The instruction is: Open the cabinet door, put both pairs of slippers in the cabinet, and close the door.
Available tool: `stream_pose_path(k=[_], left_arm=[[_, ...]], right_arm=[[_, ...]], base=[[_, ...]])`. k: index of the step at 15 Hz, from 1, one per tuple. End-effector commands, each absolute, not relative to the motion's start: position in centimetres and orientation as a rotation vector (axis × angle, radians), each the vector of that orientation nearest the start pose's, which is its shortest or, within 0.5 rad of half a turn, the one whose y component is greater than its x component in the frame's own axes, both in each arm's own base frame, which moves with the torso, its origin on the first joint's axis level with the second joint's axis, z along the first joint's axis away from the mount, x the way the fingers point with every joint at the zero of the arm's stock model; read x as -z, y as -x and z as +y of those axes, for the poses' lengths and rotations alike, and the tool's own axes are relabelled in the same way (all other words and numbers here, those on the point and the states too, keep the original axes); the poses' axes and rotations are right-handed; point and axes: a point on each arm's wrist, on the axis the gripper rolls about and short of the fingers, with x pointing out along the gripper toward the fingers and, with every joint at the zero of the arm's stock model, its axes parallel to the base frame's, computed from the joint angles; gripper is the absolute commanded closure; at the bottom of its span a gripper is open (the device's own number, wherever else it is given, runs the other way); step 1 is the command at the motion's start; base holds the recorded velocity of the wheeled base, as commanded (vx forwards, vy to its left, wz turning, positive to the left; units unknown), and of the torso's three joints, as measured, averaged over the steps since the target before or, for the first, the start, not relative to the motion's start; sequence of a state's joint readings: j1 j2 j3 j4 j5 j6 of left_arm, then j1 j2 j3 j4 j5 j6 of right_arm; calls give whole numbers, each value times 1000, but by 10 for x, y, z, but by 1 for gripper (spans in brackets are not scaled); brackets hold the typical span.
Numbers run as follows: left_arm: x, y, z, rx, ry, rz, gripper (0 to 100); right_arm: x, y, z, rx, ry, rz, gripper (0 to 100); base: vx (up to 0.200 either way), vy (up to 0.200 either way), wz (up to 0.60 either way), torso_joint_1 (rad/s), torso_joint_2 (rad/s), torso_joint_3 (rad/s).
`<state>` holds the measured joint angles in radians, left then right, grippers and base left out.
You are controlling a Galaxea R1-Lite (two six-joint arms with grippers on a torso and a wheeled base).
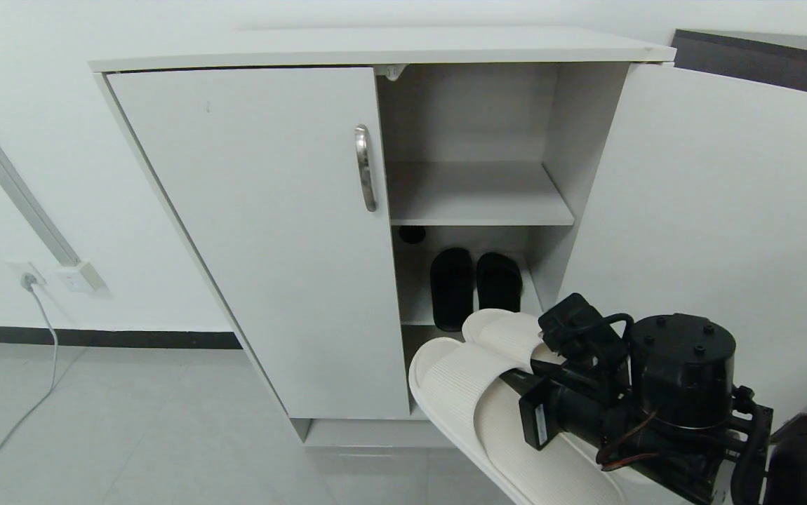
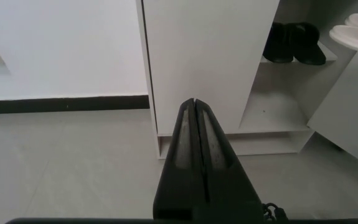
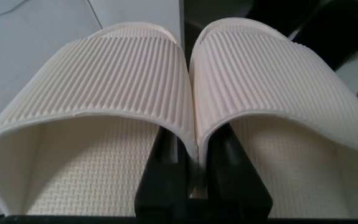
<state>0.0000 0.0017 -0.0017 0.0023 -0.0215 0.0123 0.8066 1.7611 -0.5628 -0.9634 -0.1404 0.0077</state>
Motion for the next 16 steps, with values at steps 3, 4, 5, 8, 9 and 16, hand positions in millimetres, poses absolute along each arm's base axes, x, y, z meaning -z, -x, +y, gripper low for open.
stream_pose_path(k=[3, 4, 5, 8, 9, 16], left_arm=[[-76, 23, 0, 21, -12, 3, 100], [-76, 23, 0, 21, -12, 1, 100], [-76, 23, 0, 20, -11, 1, 100], [-76, 23, 0, 20, -11, 3, 100], [-76, 23, 0, 20, -11, 1, 100], [-76, 23, 0, 21, -14, 3, 100]], right_arm=[[-146, -219, 228, -488, 72, 226, 100], [-156, -220, 239, -414, 42, 253, 100], [-167, -221, 247, -315, 29, 282, 100], [-194, -217, 262, -162, 16, 266, 100], [-198, -217, 265, -136, 8, 245, 100], [-237, -222, 275, -87, -6, 211, 100]], base=[[0, 0, 0, 0, 0, 0], [0, 0, 0, 0, 0, 0], [0, 0, 0, 0, 0, 0], [0, 0, 0, 0, 0, 0], [0, 0, 0, 0, 0, 0], [0, 0, 0, 0, 0, 0]])
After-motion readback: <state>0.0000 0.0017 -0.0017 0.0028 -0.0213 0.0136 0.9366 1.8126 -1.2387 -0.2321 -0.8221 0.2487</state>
